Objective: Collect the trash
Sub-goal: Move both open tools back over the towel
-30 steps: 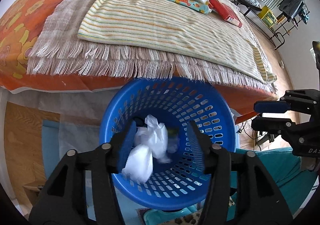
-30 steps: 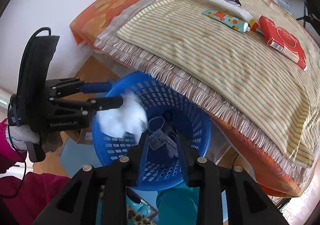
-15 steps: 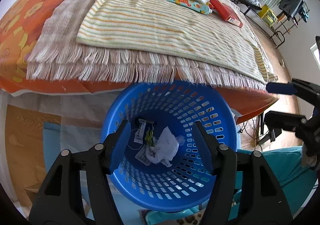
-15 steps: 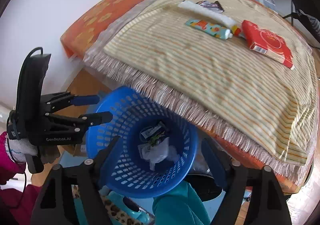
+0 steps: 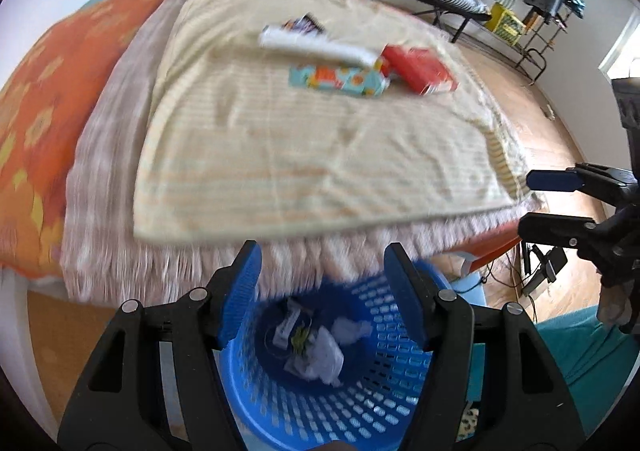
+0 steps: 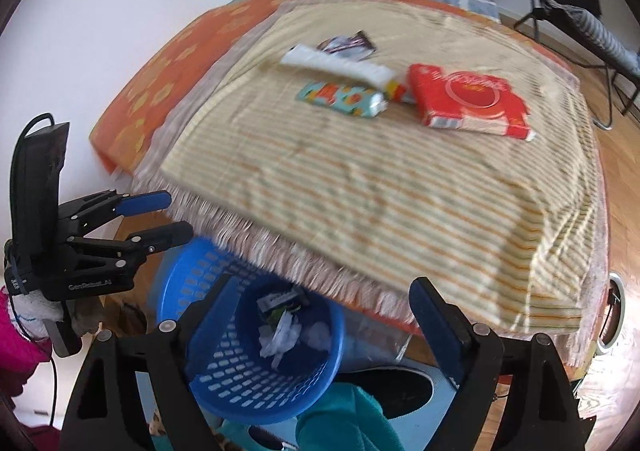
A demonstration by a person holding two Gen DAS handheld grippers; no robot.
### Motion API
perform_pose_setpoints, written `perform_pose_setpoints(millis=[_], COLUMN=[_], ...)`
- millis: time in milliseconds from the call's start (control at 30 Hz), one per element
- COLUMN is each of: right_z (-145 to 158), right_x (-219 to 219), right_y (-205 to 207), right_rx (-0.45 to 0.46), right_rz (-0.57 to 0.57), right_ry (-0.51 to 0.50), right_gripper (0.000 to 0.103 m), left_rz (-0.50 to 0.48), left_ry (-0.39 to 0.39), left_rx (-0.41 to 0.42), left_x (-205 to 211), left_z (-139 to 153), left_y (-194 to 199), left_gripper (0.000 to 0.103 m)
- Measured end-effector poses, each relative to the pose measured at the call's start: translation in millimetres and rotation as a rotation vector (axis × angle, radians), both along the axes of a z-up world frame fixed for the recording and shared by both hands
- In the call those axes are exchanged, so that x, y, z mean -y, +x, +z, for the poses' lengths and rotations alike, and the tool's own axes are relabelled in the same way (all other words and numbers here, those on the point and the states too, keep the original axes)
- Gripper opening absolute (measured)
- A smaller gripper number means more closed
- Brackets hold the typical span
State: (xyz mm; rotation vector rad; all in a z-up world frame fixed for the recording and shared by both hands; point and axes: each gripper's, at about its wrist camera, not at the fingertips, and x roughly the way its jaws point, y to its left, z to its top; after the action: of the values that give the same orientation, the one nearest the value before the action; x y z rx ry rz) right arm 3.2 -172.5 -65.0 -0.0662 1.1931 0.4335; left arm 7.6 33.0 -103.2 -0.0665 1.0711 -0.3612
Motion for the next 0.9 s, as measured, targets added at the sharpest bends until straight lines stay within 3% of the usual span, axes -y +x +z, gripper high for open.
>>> perform_pose_setpoints(millis=[567, 900], right_z=[9.3, -6.4], right_x=[71.2, 105.0], right_y=[69.8, 110.8], right_rx=[0.037, 0.002], right_rz=[-0.267, -0.431], right_ry=[0.111, 0.209], right_gripper=[0.092, 0.092], left_rz=[-0.101, -0.076], left_ry=[0.018, 0.035], left_rx=[0.14, 0.139], left_x=[49.7, 71.1], left_z=[41.5, 47.6], left_y=[104.1, 189.0], left_gripper=[0.065, 0.065])
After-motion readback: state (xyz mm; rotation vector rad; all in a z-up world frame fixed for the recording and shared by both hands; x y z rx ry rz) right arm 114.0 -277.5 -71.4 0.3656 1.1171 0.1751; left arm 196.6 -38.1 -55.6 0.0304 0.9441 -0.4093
